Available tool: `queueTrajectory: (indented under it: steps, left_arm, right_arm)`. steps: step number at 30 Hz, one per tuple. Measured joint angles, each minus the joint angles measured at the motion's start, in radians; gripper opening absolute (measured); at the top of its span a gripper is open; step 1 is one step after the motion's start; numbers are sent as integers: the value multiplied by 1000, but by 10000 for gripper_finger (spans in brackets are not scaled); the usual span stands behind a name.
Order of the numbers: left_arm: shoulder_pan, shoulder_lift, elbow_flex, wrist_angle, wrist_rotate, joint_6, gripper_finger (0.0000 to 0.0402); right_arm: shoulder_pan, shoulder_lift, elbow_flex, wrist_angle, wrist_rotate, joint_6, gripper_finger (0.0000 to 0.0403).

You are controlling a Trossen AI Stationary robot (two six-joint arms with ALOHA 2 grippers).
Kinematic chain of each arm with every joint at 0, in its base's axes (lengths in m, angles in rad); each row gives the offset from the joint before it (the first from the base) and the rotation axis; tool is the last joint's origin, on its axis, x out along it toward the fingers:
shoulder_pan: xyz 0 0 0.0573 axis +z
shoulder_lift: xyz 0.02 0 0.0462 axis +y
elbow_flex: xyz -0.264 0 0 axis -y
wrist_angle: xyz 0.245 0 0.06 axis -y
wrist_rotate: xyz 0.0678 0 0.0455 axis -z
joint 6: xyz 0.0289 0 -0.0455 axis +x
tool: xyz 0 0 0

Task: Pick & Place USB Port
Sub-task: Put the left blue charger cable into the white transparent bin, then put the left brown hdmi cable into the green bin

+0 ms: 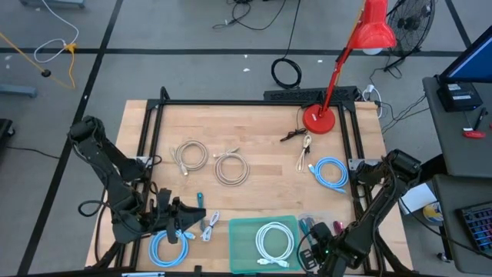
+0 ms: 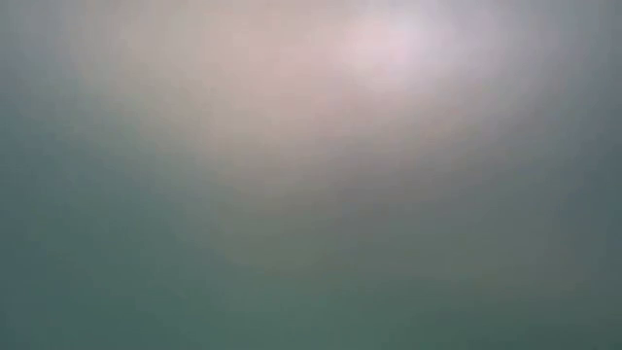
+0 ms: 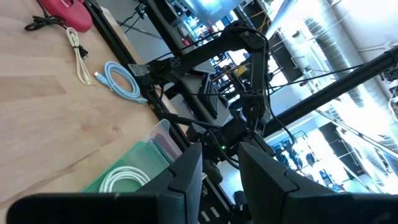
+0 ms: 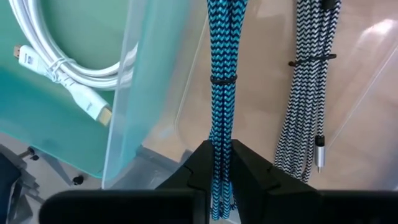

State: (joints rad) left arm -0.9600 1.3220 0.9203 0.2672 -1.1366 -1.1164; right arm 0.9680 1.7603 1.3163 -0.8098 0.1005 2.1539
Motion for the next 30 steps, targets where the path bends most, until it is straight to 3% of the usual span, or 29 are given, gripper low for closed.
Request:
queueTrajectory:
  steps: [5,18,27,30]
  left_arm:
    - [0,0,0,0,0,0,108]
    - [0,0,0,0,9,1,108]
    - [1,0,0,0,9,15,108]
    - [7,0,0,0,11,27,108]
  right_arm:
    - [-3,0,0,10,-3,-5,43]
    - [-40,0,0,7,-23,-78,136]
    - [-77,-60,0,15,-12,-170,142]
    - [-88,-98,0,53,59,-206,138]
